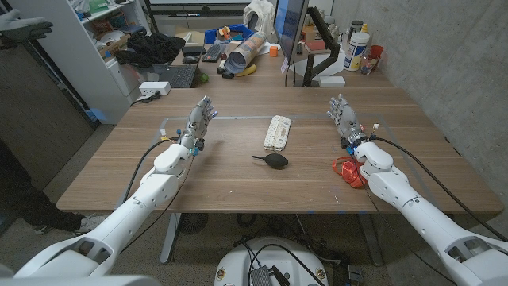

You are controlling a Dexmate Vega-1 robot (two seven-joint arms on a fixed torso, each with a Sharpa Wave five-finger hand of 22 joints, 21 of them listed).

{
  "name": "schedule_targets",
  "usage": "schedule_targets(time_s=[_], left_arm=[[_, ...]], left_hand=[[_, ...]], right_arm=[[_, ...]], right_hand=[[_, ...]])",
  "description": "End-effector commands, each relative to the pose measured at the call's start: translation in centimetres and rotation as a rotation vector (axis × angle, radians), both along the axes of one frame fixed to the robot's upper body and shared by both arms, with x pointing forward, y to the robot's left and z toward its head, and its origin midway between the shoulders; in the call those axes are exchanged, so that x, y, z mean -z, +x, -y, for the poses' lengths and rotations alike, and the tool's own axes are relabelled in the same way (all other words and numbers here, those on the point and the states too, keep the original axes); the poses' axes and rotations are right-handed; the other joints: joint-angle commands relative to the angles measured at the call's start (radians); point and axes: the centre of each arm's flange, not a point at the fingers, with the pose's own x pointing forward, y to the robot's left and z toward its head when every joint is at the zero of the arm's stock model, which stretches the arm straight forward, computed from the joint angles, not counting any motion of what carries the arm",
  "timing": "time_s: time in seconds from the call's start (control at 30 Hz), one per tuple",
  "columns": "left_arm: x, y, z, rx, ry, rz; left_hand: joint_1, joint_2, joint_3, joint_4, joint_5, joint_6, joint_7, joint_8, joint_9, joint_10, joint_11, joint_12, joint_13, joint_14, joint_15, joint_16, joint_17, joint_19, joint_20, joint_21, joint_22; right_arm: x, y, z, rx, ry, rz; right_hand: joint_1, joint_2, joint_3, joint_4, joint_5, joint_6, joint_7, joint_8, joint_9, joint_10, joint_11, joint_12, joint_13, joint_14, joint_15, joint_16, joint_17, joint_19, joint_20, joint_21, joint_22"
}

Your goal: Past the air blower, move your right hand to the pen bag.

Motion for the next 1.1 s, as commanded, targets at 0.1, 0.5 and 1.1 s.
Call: schedule_targets(time_s=[0.1,0.5,1.1], left_arm=[[0.5,0.2,-0.4,-0.002,-0.002,-0.013],[0.6,0.1,-0.7,-0.007,-0.001,-0.011],[0.7,-0.3,-0.9,-0.015,0.003,-0.007]], left_hand=[[0.0,0.054,0.006,0.001,0.005,-0.021,0.001,0.007,0.003,-0.005,0.0,0.006,0.005,-0.009,-0.046,0.006,0.003,-0.043,-0.081,0.003,0.004],[0.0,0.054,0.006,0.0,0.005,-0.018,0.005,0.008,0.003,-0.004,0.004,0.006,0.005,-0.005,-0.04,0.006,0.003,-0.041,-0.072,-0.002,0.004],[0.001,0.054,0.005,-0.001,0.005,-0.016,0.005,0.008,0.003,-0.003,0.004,0.006,0.005,-0.006,-0.041,0.005,0.002,-0.04,-0.07,-0.008,0.004]], right_arm=[[-0.3,0.1,-0.5,-0.003,-0.013,-0.002],[-1.7,0.1,-0.8,0.013,-0.052,0.017],[-3.5,-0.6,-0.7,0.044,-0.112,0.065]], right_hand=[[0.001,0.086,0.007,0.0,0.006,0.004,0.0,0.008,0.003,0.007,0.011,0.004,0.005,-0.003,-0.028,0.008,0.002,-0.001,-0.083,0.005,0.001],[0.011,0.085,0.01,-0.009,0.006,0.008,0.001,0.008,0.003,0.011,0.018,0.004,0.005,0.001,-0.017,0.007,0.0,0.003,-0.074,0.002,0.001],[0.026,0.087,0.016,-0.021,0.004,0.024,-0.001,0.011,0.003,0.016,0.023,0.005,0.005,0.007,-0.014,0.005,-0.002,0.006,-0.07,-0.001,0.001]])
